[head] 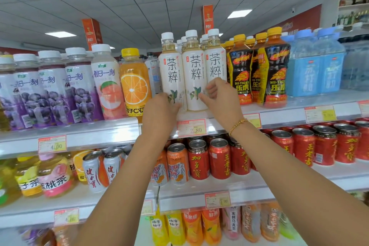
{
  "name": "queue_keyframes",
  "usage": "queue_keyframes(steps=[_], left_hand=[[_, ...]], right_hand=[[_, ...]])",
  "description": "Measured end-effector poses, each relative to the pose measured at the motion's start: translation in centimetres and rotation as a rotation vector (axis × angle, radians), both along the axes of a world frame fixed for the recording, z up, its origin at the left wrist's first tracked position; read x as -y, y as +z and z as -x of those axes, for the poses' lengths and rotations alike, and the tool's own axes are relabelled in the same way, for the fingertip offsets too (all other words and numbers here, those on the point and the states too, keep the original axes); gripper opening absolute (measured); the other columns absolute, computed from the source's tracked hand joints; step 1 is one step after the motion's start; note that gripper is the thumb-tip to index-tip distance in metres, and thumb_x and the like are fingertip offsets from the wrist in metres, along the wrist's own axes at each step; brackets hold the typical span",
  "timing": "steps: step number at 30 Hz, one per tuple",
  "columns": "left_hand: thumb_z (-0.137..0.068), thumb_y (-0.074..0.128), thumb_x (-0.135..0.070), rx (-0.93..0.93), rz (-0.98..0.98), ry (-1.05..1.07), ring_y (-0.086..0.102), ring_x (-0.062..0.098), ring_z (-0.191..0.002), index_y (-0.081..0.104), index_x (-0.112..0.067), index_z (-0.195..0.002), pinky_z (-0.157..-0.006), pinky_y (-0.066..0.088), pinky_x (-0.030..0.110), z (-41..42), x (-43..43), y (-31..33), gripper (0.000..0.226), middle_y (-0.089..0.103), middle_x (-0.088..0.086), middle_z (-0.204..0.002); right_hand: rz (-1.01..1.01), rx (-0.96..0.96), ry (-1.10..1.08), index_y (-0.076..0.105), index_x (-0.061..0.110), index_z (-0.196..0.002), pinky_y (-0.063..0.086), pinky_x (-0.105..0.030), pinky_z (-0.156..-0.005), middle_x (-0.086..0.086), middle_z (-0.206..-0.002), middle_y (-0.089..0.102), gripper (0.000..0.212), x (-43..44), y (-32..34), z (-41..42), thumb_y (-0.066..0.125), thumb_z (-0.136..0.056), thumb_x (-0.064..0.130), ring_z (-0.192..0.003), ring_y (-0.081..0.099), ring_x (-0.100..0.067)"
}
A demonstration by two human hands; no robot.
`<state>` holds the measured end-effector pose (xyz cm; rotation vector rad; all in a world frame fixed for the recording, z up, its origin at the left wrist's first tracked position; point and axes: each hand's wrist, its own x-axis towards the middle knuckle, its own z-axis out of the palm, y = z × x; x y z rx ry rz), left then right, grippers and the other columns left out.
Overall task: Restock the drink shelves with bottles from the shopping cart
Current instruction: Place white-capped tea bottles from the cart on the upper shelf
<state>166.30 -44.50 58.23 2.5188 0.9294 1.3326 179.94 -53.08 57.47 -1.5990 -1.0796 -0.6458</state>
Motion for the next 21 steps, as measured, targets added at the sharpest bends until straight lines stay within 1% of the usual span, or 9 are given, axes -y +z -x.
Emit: queue_keyframes(steps=[2,4,7,9,12,14,16,18,21], left_hand=[[-0.088,0.063,-0.028,0.18,-0.045,-0.119,0.065,0.021,-0.093,0.062,-0.007,-0.108,-0.08,0.049,0.03,0.7,1.8,-1.6,0.029,0.069,0.006,-0.102],[-0.086,0.064,-0.031,0.266,-0.024,-0.257,0.064,0.012,-0.079,0.062,-0.015,-0.088,-0.074,0.05,0.027,1.0,4.3,-3.7,0.017,0.068,-0.004,-0.082],[-0.085,0.063,-0.037,0.203,0.087,-0.449,0.052,0.006,-0.055,0.047,-0.021,-0.062,-0.054,0.037,0.014,0.3,8.5,-8.2,0.032,0.053,-0.007,-0.053],[-0.085,0.064,-0.036,0.11,0.148,-0.591,0.044,0.008,-0.05,0.042,-0.02,-0.058,-0.05,0.033,0.018,-0.8,11.0,-12.2,0.039,0.046,-0.003,-0.048],[-0.083,0.063,-0.041,-0.094,0.306,-0.771,0.051,0.008,-0.053,0.049,-0.019,-0.064,-0.057,0.044,0.029,-3.1,14.7,-18.9,0.032,0.055,-0.003,-0.056],[-0.083,0.065,-0.04,-0.264,0.465,-0.877,0.061,0.009,-0.069,0.055,-0.024,-0.074,-0.069,0.051,0.032,-4.5,17.7,-23.5,0.021,0.062,-0.008,-0.071],[-0.083,0.068,-0.03,-0.392,0.556,-0.958,0.059,0.011,-0.087,0.06,-0.022,-0.085,-0.081,0.048,0.029,-5.5,20.8,-28.0,0.012,0.062,-0.011,-0.087],[-0.081,0.07,-0.024,-0.497,0.571,-1.002,0.055,0.011,-0.09,0.058,-0.022,-0.087,-0.08,0.041,0.023,-6.2,24.2,-31.9,0.013,0.059,-0.012,-0.09],[-0.083,0.068,-0.018,-0.661,0.619,-0.98,0.059,0.015,-0.089,0.064,-0.017,-0.09,-0.077,0.041,0.024,-6.8,29.4,-37.4,0.008,0.065,-0.001,-0.092]], right_hand=[[-0.061,0.109,0.012,0.057,0.008,-0.085,0.05,-0.029,-0.068,-0.002,-0.081,0.056,0.016,2.1,-0.8,0.6,0.067,-0.082,0.02,-0.074,0.053,-0.015],[-0.052,0.13,0.011,0.055,0.011,-0.079,0.044,-0.017,-0.064,0.004,-0.078,0.052,0.015,5.2,-2.3,1.3,0.065,-0.084,0.021,-0.069,0.05,-0.01],[0.074,0.083,-0.02,0.052,0.014,-0.071,0.037,-0.017,-0.059,0.004,-0.068,0.053,0.022,10.6,-6.2,1.7,0.065,-0.084,0.025,-0.061,0.046,-0.008],[0.209,0.032,-0.06,0.052,0.011,-0.07,0.036,-0.018,-0.057,0.002,-0.065,0.054,0.024,14.6,-10.0,1.3,0.065,-0.084,0.026,-0.058,0.047,-0.008],[0.408,-0.169,-0.173,0.055,0.012,-0.077,0.04,-0.022,-0.058,0.006,-0.07,0.053,0.018,21.7,-17.0,0.5,0.066,-0.084,0.025,-0.061,0.053,-0.013],[0.513,-0.357,-0.286,0.058,0.011,-0.084,0.044,-0.026,-0.061,0.005,-0.074,0.054,0.015,27.2,-22.3,-0.1,0.067,-0.083,0.023,-0.065,0.056,-0.016],[0.594,-0.588,-0.425,0.06,0.009,-0.094,0.048,-0.033,-0.07,-0.003,-0.084,0.061,0.019,33.1,-27.4,-0.3,0.068,-0.082,0.021,-0.075,0.06,-0.022],[0.683,-0.822,-0.562,0.059,0.007,-0.108,0.046,-0.033,-0.08,-0.013,-0.102,0.063,0.029,38.8,-31.7,0.0,0.066,-0.083,0.02,-0.093,0.061,-0.03],[0.875,-1.052,-0.671,0.056,0.003,-0.119,0.041,-0.03,-0.087,-0.016,-0.117,0.061,0.036,46.6,-37.6,1.1,0.061,-0.087,0.018,-0.109,0.057,-0.031]])
